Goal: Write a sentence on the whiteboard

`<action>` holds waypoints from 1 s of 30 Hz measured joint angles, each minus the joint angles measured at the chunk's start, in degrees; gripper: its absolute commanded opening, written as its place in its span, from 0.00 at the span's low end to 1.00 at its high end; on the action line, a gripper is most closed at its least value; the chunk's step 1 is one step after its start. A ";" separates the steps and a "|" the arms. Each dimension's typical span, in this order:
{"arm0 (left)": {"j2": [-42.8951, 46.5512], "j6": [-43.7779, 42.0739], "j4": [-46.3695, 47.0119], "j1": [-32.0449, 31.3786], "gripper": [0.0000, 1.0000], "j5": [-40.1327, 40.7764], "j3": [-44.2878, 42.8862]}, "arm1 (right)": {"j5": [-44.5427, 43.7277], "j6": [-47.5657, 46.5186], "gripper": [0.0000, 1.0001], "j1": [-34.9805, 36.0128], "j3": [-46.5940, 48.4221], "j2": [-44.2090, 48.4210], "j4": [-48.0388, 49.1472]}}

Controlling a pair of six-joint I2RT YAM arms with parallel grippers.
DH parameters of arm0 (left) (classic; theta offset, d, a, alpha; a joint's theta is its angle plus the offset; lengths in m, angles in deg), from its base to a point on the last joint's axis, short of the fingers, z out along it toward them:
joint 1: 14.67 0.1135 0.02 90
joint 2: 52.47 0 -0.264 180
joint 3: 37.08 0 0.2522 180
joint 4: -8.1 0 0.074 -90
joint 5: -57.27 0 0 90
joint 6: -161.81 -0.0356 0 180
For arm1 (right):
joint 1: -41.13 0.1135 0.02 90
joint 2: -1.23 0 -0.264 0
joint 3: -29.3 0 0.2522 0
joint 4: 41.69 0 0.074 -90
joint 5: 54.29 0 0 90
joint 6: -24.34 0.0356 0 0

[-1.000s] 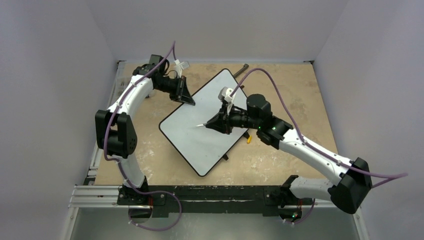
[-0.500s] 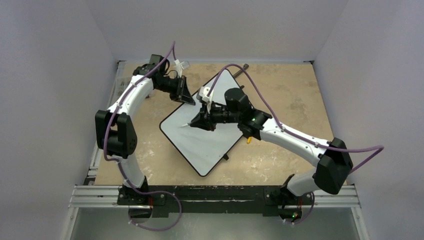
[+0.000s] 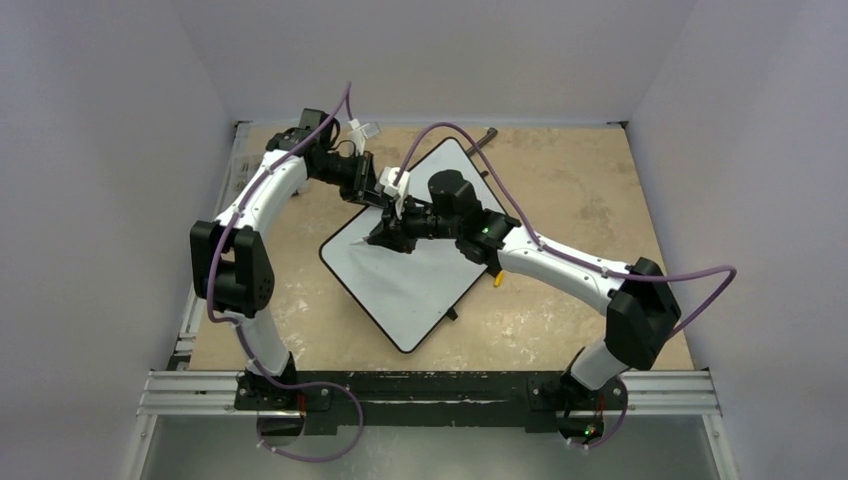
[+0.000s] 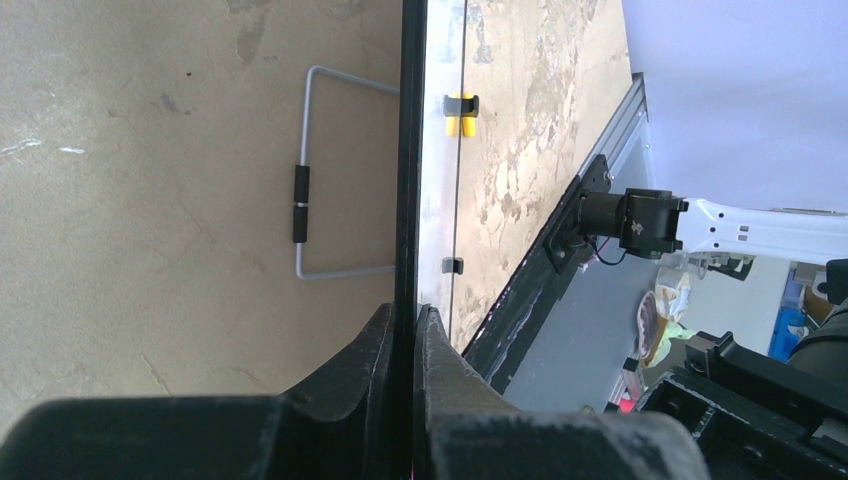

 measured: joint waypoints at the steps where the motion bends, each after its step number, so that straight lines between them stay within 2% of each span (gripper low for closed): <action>1: 0.09 0.00 0.00 -0.04 0.00 0.11 0.00 | -0.48 0.02 0.00 0.11 0.09 -0.17 0.04; 22: 0.85 -0.11 0.02 -0.74 0.00 1.22 0.00 | -5.20 0.02 0.00 1.27 0.31 -0.92 0.24; 30: 0.85 -0.70 0.44 -0.74 0.00 1.62 0.00 | -5.40 0.70 0.00 2.08 -2.62 -0.81 2.82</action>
